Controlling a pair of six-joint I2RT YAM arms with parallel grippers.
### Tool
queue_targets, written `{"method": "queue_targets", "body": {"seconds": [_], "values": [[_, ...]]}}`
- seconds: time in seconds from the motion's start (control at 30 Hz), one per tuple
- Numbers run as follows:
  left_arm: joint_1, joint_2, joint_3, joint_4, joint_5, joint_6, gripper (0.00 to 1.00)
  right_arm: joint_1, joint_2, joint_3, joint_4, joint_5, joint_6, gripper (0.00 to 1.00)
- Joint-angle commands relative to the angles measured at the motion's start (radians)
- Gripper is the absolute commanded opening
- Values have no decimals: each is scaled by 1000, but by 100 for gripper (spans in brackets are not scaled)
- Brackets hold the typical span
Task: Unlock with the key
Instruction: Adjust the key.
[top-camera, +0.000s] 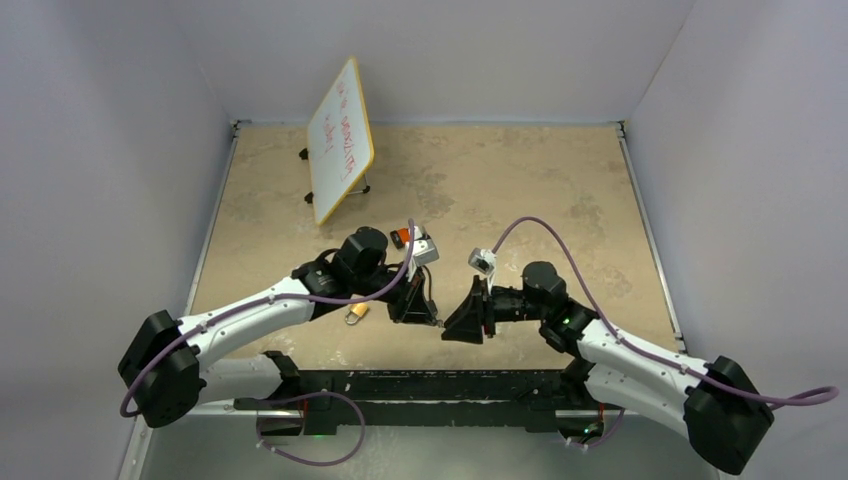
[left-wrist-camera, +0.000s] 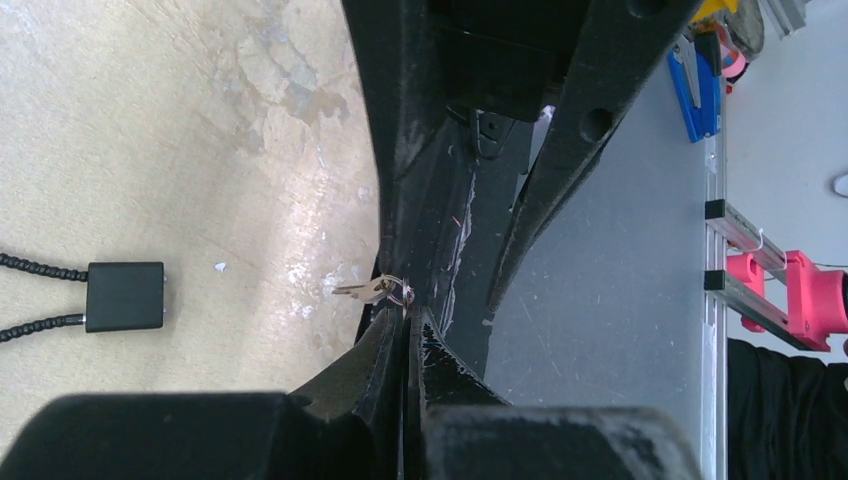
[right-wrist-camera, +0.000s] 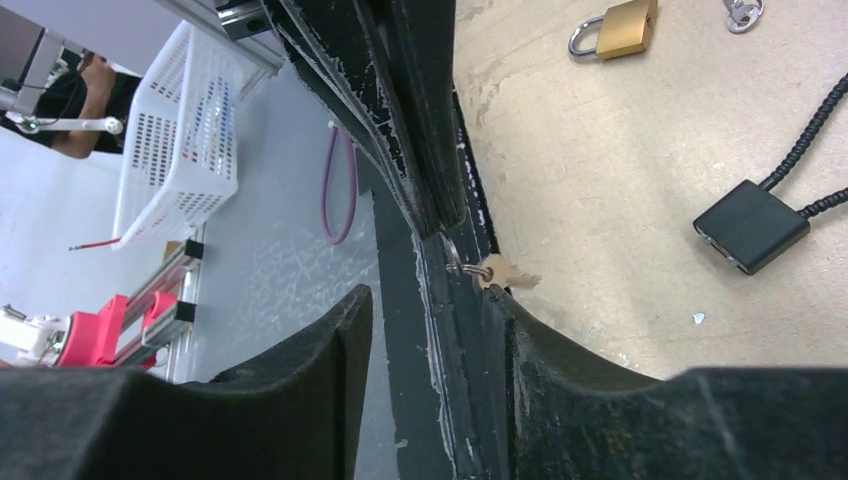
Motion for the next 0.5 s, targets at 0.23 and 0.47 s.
{"method": "queue_targets", "body": {"seconds": [0.23,0.47], "values": [[6,-30,24,27,57,24,0,-2,-80,34,28,119,-21,50],[4,-25,17,51,75,15,0,-2,-21,66,63,17,-66,42]]}}
